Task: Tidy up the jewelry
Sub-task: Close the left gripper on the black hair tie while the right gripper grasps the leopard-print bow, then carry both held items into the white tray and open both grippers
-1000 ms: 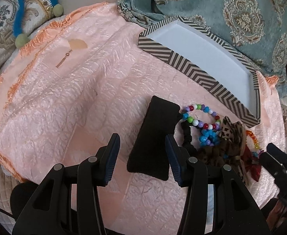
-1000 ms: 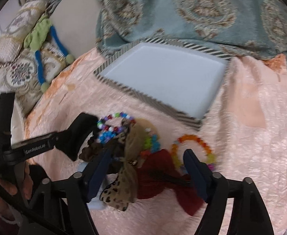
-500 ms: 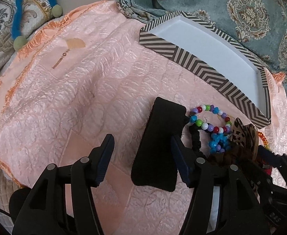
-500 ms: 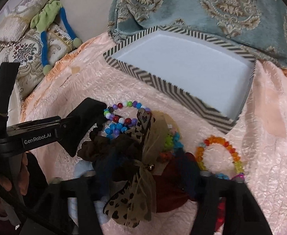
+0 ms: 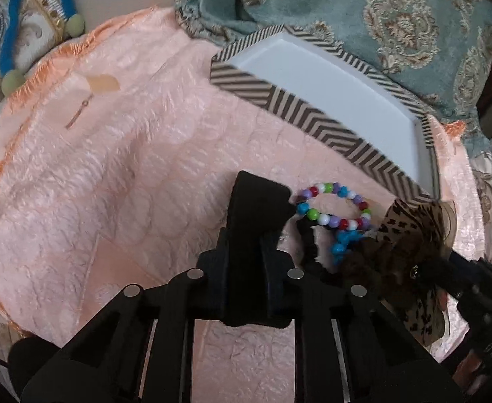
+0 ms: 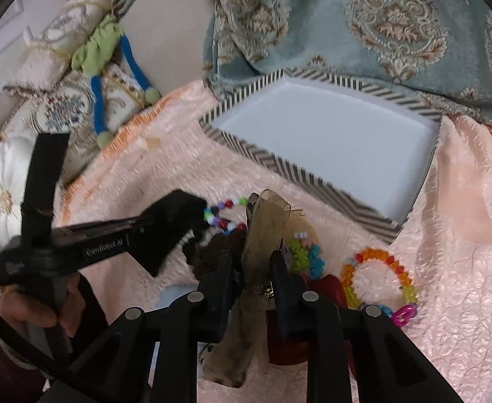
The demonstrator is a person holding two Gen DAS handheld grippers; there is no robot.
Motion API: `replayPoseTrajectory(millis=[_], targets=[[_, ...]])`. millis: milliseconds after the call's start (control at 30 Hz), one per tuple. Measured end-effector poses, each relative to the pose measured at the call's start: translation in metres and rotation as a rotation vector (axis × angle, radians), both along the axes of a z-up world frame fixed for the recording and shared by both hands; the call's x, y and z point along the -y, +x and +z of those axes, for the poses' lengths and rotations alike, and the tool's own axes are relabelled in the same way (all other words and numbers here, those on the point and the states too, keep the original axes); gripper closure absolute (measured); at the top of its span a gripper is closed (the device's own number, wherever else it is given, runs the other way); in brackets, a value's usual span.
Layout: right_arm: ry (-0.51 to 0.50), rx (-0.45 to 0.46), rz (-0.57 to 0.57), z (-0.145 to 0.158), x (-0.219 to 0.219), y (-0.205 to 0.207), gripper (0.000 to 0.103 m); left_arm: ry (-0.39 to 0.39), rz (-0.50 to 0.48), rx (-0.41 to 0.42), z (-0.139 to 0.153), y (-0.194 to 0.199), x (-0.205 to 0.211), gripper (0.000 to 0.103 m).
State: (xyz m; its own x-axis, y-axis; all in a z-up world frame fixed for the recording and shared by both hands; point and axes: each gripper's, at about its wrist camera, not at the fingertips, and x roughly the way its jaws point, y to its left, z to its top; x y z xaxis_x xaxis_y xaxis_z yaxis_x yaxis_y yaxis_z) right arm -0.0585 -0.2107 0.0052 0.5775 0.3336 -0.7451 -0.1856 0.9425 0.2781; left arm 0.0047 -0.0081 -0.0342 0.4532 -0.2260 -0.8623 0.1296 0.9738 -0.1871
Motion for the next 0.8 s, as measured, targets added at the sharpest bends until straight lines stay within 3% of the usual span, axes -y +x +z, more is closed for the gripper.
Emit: replayPoseTrajectory(millis=[533, 567, 633, 667, 767, 800], targets=[[0.040, 0.048, -0.027, 0.034, 0.022, 0.011, 0.092, -0.034, -0.015, 0.115, 0.057, 0.010, -0.002, 0.091], [0.043, 0.038, -0.023, 0.034, 0.022, 0.012, 0.089, -0.034, -0.017, 0.122, 0.059, 0.011, -0.001, 0.091], [0.035, 0.000, -0.038, 0.026, 0.021, 0.013, 0.060, -0.036, -0.021, 0.127, 0.062, 0.013, 0.001, 0.091], [0.037, -0.014, -0.048, 0.021, 0.022, 0.013, 0.035, -0.040, -0.023, 0.127, 0.063, 0.014, 0.002, 0.091], [0.015, -0.043, -0.045, 0.002, 0.017, 0.012, 0.032, -0.041, -0.029, 0.128, 0.064, 0.013, 0.003, 0.091], [-0.013, -0.065, -0.029, -0.006, 0.012, 0.015, 0.042, -0.041, -0.031, 0.127, 0.064, 0.014, 0.005, 0.091]])
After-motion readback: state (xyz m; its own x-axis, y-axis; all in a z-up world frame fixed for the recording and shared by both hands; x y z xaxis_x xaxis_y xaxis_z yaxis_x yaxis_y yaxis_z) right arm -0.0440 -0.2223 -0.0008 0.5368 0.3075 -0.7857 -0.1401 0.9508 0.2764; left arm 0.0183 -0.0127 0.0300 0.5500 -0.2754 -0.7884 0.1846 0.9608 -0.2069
